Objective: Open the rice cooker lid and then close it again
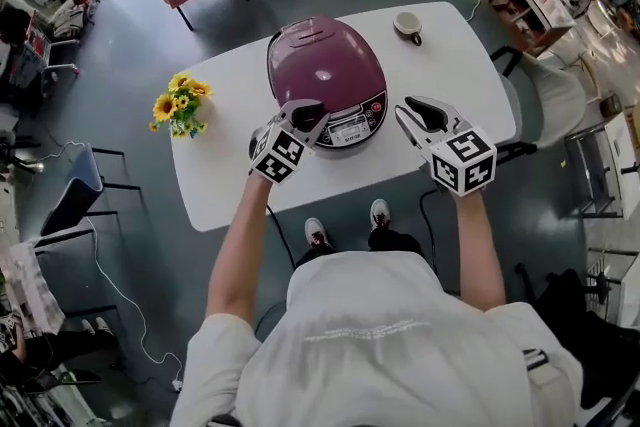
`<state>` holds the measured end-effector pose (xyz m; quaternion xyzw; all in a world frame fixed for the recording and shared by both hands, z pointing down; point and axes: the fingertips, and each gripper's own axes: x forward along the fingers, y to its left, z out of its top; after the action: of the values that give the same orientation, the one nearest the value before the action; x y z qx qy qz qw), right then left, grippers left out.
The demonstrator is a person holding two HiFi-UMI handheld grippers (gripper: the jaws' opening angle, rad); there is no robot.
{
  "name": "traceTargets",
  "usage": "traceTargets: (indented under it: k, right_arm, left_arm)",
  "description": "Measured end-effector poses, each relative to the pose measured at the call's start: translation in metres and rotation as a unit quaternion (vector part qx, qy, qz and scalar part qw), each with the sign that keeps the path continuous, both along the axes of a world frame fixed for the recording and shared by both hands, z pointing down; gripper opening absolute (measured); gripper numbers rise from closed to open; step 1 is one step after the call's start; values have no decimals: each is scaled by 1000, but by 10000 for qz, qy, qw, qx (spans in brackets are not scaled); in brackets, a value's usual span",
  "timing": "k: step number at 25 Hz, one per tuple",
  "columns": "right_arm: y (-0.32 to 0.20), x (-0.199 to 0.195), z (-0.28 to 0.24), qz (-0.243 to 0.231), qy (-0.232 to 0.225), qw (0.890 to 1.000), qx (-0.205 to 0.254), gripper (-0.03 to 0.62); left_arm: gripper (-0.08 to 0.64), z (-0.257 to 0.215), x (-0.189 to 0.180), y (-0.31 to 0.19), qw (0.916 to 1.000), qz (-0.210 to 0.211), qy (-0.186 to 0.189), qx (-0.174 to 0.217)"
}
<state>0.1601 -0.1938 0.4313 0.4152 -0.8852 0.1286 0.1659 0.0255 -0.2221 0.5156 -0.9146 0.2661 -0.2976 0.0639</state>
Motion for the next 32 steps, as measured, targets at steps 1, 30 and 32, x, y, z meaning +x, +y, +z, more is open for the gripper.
traceTargets:
  k: [1, 30, 32]
  right_arm:
    - [-4, -1, -2, -52, -4, 10000, 12, 110]
    - [-93, -47, -96, -520, -53, 9861, 1574, 38]
    - [-94, -52, -101, -554, -87, 9846, 1657, 37]
  left_arm:
    - [64, 0, 0, 0, 9999, -105, -15, 40]
    - [15, -169, -102, -38, 9430, -2473, 2040, 889]
    - [15, -174, -111, -37, 9441, -2536, 1800, 1096]
